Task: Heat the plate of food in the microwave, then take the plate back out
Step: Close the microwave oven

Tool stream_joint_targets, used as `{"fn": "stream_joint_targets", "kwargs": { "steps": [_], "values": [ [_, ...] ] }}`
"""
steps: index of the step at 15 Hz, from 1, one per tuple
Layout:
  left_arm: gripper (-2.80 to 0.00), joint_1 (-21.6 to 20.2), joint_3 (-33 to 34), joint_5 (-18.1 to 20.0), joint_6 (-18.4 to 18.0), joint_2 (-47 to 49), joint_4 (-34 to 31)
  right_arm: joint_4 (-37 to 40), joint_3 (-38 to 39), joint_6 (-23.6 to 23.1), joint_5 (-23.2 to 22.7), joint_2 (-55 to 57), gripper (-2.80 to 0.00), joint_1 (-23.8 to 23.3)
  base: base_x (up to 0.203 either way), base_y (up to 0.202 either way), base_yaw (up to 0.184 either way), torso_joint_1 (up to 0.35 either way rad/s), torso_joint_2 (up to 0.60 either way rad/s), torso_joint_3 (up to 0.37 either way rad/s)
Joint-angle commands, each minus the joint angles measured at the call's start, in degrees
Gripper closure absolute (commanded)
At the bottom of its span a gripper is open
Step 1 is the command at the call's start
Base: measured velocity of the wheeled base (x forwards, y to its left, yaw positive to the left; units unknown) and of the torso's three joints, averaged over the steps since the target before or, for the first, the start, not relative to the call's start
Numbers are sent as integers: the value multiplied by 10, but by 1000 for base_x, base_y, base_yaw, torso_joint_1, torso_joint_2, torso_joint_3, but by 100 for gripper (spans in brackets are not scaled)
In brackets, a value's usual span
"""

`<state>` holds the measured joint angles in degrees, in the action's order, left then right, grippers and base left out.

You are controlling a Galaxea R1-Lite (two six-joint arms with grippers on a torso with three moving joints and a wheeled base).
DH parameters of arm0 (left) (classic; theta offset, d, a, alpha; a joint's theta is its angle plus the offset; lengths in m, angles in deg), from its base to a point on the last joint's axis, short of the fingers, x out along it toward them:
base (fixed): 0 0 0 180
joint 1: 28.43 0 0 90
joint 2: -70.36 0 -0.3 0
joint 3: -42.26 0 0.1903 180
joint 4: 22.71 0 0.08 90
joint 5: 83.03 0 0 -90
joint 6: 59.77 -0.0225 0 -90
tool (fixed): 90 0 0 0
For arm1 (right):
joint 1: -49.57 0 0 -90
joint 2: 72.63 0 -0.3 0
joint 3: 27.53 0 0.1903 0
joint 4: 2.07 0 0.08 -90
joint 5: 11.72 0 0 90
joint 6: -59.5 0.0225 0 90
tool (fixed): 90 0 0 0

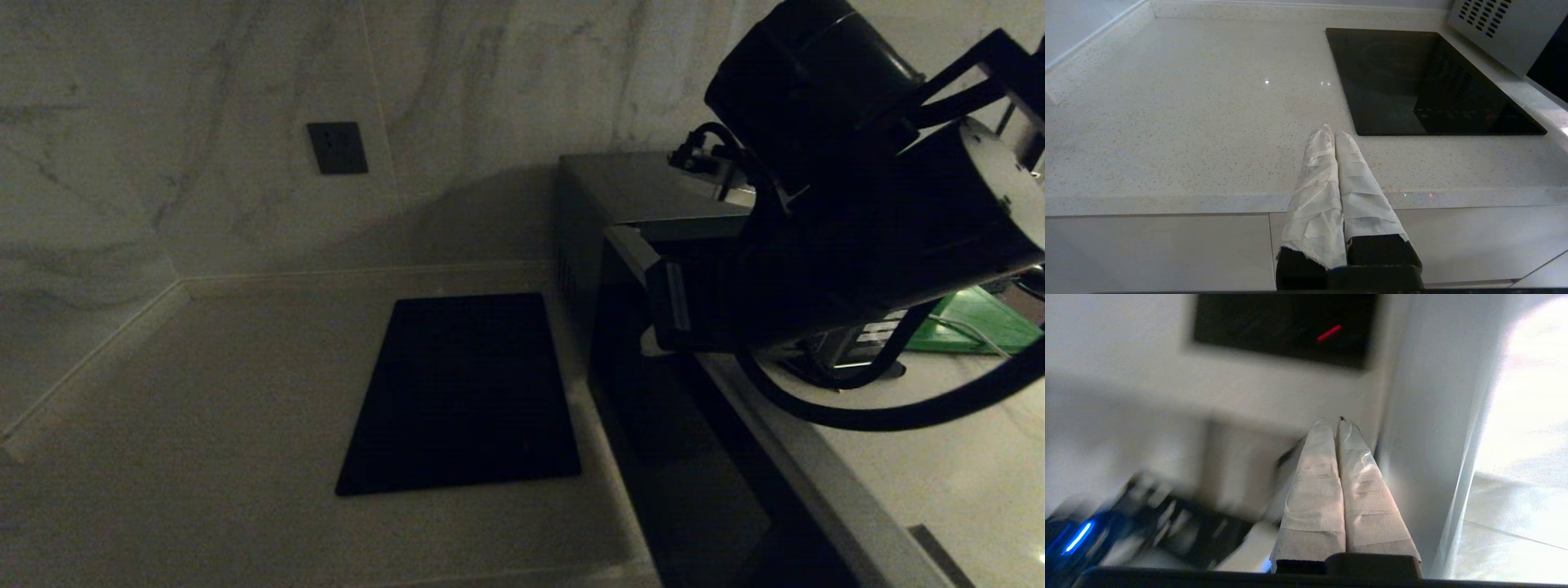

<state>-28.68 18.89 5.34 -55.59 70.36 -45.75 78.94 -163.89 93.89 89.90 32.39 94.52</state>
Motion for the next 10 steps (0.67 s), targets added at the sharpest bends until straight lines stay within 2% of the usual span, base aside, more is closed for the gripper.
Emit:
{"fn": "stream_joint_targets", "kwargs": {
  "steps": [1, 4, 6, 10],
  "values": [
    [0, 0, 0, 0, 0, 1, 0, 2, 15, 6, 93, 2, 0, -1, 0, 0, 0, 0, 0, 0],
    [0, 0, 0, 0, 0, 1, 0, 2, 17, 7, 98, -13, 0, -2, 0, 0, 0, 0, 0, 0],
    [0, 0, 0, 0, 0, 1, 0, 3, 18, 26, 102, -16, 0, -6, 0, 0, 0, 0, 0, 0],
    [0, 0, 0, 0, 0, 1, 0, 5, 29, 55, 126, -14, 0, -53, 0, 0, 0, 0, 0, 0]
  ]
}}
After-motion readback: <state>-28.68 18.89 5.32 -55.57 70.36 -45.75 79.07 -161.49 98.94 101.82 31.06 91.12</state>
